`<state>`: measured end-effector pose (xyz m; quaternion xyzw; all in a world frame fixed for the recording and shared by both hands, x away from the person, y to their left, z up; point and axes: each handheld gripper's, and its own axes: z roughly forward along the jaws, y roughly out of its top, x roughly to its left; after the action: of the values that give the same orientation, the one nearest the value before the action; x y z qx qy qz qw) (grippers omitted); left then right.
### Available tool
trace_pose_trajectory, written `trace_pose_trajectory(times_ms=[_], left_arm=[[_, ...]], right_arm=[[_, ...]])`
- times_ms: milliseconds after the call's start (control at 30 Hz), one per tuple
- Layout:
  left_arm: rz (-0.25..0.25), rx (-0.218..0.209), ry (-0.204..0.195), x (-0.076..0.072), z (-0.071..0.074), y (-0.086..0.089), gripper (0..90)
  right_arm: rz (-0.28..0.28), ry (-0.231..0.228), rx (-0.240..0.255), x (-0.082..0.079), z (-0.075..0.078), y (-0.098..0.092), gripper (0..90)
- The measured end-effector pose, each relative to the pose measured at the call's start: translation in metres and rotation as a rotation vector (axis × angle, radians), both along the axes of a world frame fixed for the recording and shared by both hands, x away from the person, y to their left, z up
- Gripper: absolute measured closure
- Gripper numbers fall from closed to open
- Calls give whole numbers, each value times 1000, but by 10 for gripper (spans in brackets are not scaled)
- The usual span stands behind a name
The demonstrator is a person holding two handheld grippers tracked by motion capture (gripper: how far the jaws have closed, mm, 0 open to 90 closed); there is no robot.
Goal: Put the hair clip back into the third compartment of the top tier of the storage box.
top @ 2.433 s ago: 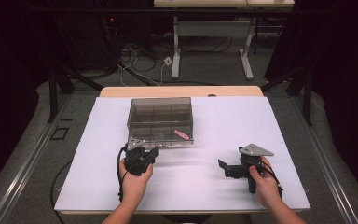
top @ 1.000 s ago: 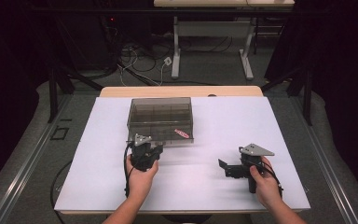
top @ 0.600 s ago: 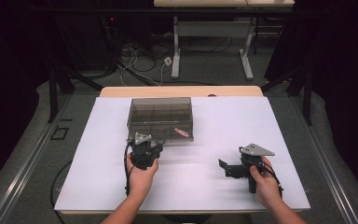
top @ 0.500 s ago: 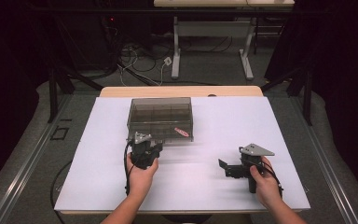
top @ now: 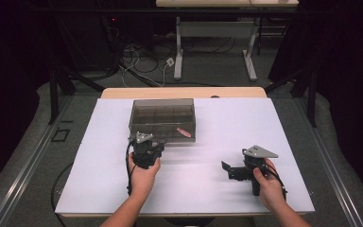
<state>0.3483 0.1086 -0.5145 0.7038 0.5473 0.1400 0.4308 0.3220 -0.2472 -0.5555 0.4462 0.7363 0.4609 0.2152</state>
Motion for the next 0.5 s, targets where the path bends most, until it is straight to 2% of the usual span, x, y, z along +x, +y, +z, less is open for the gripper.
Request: trace_pose_trajectory(times_ms=[500], left_arm=[[18,-1,1,9,0,-2,900]], right_arm=[[-2,2,6,0,0,0,0]])
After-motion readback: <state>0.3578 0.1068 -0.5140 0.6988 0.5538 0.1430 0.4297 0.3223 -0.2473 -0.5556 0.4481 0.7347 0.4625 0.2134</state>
